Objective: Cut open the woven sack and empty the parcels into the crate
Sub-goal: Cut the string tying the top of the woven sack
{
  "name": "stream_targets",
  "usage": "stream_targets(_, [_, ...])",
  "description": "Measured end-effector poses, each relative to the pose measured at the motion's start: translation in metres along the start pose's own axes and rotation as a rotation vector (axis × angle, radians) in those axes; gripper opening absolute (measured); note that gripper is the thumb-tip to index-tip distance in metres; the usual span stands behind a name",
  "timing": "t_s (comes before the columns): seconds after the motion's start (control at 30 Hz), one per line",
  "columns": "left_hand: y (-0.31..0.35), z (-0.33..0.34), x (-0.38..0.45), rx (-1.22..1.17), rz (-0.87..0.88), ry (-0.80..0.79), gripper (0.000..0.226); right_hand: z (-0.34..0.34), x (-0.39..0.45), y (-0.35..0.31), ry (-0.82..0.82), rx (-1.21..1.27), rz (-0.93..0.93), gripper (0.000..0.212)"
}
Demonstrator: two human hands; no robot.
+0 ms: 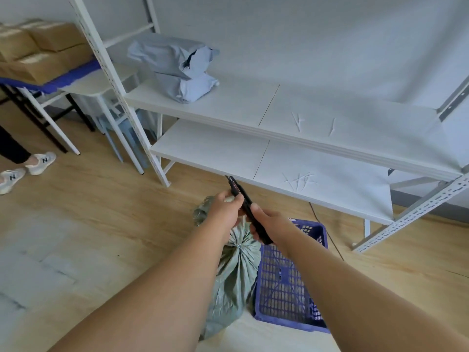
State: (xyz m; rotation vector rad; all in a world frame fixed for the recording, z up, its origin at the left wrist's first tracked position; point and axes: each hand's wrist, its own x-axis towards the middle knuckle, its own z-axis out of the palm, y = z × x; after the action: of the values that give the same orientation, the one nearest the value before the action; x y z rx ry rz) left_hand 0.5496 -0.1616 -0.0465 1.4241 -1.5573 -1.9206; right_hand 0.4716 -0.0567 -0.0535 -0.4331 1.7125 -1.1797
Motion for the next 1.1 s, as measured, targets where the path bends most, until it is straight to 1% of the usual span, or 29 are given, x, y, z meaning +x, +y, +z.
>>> stream_targets(0.13, [0.012,-0.065,0.011,0.106,0.05,-0.036,0.03,0.063,0.009,-0.012,-0.004,0.11,-0.011,0.03])
stream_targets(0.2, [0.017,-0.086,0.016,0.186,0.075,-0.049,0.028,0.084,0.014,-0.018,0.017,0.109,-0.014,0.029])
stream_targets(0.27, [0.019,-0.097,0.019,0.189,0.07,-0.056,0.024,0.096,0.014,-0.02,0.07,0.076,-0.007,0.029])
stream_targets(0.43, [0.019,-0.089,0.018,0.145,0.078,-0.062,0.018,0.092,0.009,-0.011,0.209,-0.077,-0.023,0.029])
stream_targets(0.57, [0.013,-0.068,0.009,0.1,0.089,-0.055,0.019,0.076,0.004,-0.002,0.226,-0.083,-0.048,0.028])
stream_targets(0.67, [-0.002,-0.054,0.005,0.127,0.091,-0.063,0.022,0.07,0.004,0.016,0.231,-0.104,-0.081,0.024])
stream_targets(0.77, [-0.03,-0.046,0.009,0.158,0.085,-0.078,0.024,0.068,0.007,0.041,0.243,-0.219,-0.09,0.025])
stream_targets(0.83, [-0.055,-0.045,0.014,0.197,0.039,-0.09,0.021,0.066,0.01,0.06,0.245,-0.272,-0.06,0.025])
stream_targets(0.97, [-0.103,-0.061,0.031,0.305,-0.093,-0.086,0.015,0.063,0.018,0.093,0.248,-0.333,0.059,0.029])
stream_targets(1.03, [-0.116,-0.075,0.041,0.339,-0.119,-0.057,0.009,0.065,0.026,0.104,0.24,-0.361,0.099,0.031])
stream_targets(1.1, [-0.125,-0.089,0.053,0.368,-0.154,-0.049,0.01,0.071,0.037,0.113,0.239,-0.366,0.126,0.034])
